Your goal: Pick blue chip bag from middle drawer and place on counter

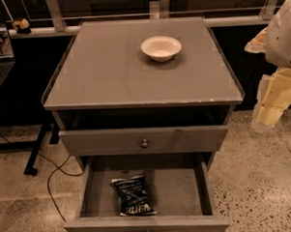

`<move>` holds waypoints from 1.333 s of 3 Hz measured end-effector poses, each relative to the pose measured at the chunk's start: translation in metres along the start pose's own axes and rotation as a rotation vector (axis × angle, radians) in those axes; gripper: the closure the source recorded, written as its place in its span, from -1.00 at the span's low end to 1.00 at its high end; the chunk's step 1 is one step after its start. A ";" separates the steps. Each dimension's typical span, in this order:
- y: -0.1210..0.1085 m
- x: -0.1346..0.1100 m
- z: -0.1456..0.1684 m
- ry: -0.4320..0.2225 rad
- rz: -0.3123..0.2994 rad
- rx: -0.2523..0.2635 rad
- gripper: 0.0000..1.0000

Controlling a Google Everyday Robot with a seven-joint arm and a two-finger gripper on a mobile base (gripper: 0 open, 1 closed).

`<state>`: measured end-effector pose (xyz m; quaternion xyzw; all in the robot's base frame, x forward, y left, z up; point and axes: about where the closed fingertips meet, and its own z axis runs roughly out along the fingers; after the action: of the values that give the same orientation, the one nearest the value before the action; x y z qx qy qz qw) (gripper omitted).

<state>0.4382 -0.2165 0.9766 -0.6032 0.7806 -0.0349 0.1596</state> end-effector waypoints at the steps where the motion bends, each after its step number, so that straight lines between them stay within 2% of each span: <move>1: 0.000 0.000 0.000 0.000 0.000 0.000 -1.00; 2: 0.001 0.001 0.003 -0.015 0.011 0.009 -1.00; 3: 0.017 0.010 0.026 -0.075 0.100 0.007 -1.00; 4: 0.041 0.022 0.078 -0.135 0.194 -0.007 -1.00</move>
Offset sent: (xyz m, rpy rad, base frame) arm -0.0010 -0.0020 -0.0123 0.0348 -0.0021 -0.0194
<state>0.4182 -0.2160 0.8879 -0.5264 0.8230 0.0239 0.2123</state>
